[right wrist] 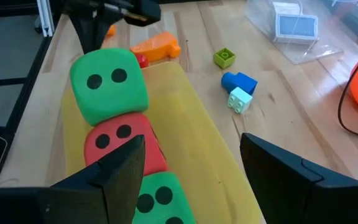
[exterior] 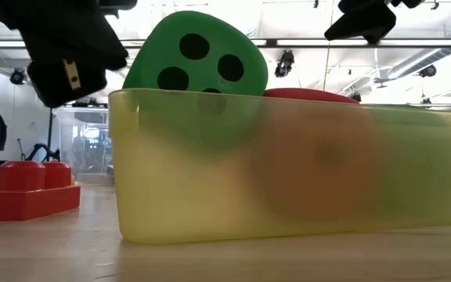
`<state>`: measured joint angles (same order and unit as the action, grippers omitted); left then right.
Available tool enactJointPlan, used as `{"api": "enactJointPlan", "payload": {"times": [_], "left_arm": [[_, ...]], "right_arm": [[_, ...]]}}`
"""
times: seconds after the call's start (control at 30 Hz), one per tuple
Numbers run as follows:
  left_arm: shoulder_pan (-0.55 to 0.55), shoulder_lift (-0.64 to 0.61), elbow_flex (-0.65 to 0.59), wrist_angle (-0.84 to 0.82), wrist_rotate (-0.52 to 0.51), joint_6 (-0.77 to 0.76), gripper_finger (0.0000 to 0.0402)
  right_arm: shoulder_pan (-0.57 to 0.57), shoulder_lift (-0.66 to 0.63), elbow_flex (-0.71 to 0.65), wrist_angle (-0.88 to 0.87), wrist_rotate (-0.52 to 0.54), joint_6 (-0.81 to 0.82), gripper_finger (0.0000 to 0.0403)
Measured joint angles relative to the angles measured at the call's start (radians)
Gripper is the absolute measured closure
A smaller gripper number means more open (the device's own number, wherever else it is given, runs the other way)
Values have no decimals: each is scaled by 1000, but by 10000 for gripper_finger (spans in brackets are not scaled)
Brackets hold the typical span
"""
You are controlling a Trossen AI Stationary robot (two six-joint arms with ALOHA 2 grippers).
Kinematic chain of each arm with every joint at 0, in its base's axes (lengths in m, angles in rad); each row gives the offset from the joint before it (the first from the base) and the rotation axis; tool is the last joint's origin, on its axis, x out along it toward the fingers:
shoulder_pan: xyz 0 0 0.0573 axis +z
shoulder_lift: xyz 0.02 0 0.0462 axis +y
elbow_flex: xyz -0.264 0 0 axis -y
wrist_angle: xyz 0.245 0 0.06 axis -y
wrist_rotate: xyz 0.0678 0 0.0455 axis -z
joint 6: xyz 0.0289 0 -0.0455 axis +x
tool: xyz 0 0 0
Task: Pick & Place Toys
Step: Put the green die into the yellow bin
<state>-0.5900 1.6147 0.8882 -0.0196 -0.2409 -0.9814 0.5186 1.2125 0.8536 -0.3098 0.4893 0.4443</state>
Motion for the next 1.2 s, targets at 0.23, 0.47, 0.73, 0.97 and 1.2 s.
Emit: {"api": "enactJointPlan", "payload": {"times": [0.23, 0.47, 0.73, 0.97, 1.2], "left_arm": [[29, 17, 9, -3, 29, 3, 401], [38, 17, 8, -6, 39, -19, 401], [40, 18, 7, -7, 51, -37, 401], [40, 18, 7, -7, 51, -38, 401], [42, 18, 7, -7, 51, -41, 401]], "right_arm": [[0, 0, -3, 0, 0, 0, 147], [0, 0, -4, 0, -1, 18, 147], [0, 0, -45, -159, -18, 345, 147], [0, 0, -114, -236, -57, 576, 147], [0, 11, -205, -234, -80, 727, 147]]}}
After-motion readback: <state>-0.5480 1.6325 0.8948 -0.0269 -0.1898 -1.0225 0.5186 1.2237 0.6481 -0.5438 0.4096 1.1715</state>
